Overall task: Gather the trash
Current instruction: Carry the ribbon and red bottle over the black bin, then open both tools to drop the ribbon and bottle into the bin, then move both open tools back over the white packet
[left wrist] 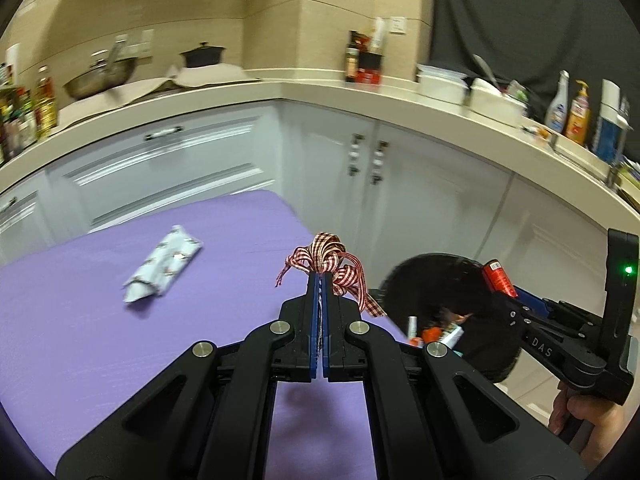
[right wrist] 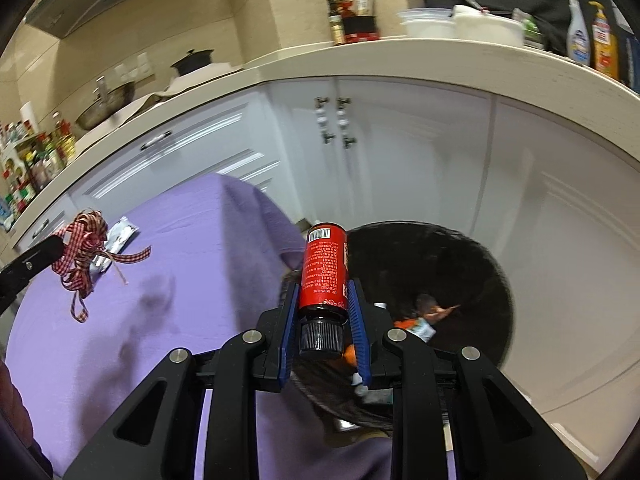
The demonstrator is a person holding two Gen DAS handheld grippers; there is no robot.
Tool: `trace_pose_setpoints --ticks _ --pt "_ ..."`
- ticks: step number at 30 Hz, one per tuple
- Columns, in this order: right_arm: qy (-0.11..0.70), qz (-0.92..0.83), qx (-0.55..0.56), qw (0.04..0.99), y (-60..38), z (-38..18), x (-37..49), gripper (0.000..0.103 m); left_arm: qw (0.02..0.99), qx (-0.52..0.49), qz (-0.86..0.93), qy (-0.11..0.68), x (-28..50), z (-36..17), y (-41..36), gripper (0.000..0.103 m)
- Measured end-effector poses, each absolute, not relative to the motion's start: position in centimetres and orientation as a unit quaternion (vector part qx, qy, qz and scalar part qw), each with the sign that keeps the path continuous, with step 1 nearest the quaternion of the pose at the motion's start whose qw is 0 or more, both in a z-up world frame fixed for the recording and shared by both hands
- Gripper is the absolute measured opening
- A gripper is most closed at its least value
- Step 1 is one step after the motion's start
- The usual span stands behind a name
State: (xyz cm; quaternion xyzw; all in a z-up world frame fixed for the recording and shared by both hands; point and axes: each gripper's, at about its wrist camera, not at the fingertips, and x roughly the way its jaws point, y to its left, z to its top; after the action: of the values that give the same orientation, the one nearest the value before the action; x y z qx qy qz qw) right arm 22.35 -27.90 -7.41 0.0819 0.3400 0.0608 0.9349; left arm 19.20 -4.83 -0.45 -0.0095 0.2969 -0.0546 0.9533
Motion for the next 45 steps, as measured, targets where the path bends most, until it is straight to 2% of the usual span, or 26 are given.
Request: trace_pose_setpoints --ticks 14,26,29,31,32,34,36,43,45 --pt "0.331 0.023 0.099 0.938 -32.4 -7.4 22.8 0.025 0.947 0.019 -0.12 0.296 22.7 -0.9 -13.2 0.001" --pt "0.334 0.008 0.104 0.937 -34.1 -8.3 24.0 0.025 0.94 0.029 -0.142 0.308 25.1 -2.8 -16.4 0.001" --pt "0.339 0.005 0.107 0.935 -34.3 -9.0 24.4 0.025 0.935 0.037 -0.15 0.32 25.8 -3.9 -17.0 0.004" --pt "0.343 0.002 0.111 0.933 -34.5 -9.6 24.8 0.027 0.932 0.04 -0.148 0.33 26.2 -4.7 -17.3 0.014" --pt "0.345 0.0 0.112 0.932 -34.6 -10.0 25.0 0.031 0.931 0.042 -0.145 0.332 26.3 -5.1 -17.3 0.018" --pt "0.347 -0.004 0.114 0.931 -34.6 -10.2 25.2 0.035 0.931 0.045 -0.139 0.333 26.3 -5.6 -17.4 0.039" --pt "0.348 -0.005 0.116 0.93 -34.6 -10.4 25.1 0.035 0.933 0.043 -0.133 0.333 26.1 -5.9 -17.1 0.05" --pt "0.342 -0.006 0.11 0.933 -33.8 -9.9 24.7 0.042 0.934 0.04 -0.125 0.332 25.3 -5.7 -15.9 0.056" --pt "0.34 -0.004 0.107 0.934 -33.4 -9.6 24.7 0.044 0.936 0.04 -0.118 0.33 25.0 -5.5 -15.4 0.061"
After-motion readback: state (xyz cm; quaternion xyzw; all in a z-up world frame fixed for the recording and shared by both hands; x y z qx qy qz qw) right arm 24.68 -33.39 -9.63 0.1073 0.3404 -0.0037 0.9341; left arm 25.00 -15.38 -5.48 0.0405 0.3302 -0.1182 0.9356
